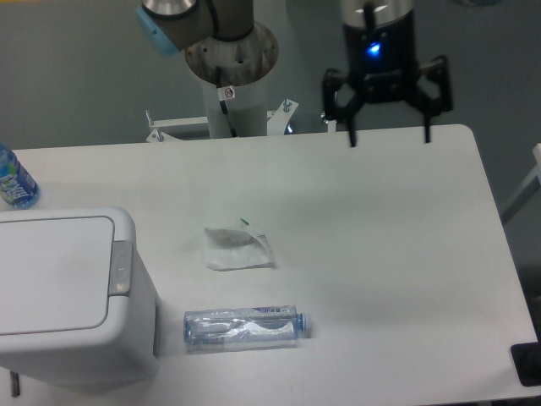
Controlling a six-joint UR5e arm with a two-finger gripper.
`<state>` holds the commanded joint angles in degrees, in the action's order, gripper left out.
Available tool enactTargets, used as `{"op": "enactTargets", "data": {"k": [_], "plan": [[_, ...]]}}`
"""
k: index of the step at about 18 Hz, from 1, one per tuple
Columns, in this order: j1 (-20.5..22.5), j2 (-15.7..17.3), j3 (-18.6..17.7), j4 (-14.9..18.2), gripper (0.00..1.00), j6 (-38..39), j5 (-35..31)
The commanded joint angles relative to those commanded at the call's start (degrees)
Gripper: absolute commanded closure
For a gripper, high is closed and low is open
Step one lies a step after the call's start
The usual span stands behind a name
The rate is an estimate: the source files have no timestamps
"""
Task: Open the trash can
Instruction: 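Move the open gripper down toward the white trash can lid, then lower the gripper onto the lid's front edge beside the button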
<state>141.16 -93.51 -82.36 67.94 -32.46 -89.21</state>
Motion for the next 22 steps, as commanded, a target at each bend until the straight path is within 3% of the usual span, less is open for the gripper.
{"op": "enactTargets", "data": {"k": [5, 14, 22], "plan": [[-5.63, -1.93, 0.44, 0.09, 0.0, 11.43, 4.99], [-7.92, -6.41, 0.79, 0.09, 0.0, 30.6, 20.99], [-9.94, -10.72, 1.49, -0.96, 0.0, 36.68, 22.41]]}}
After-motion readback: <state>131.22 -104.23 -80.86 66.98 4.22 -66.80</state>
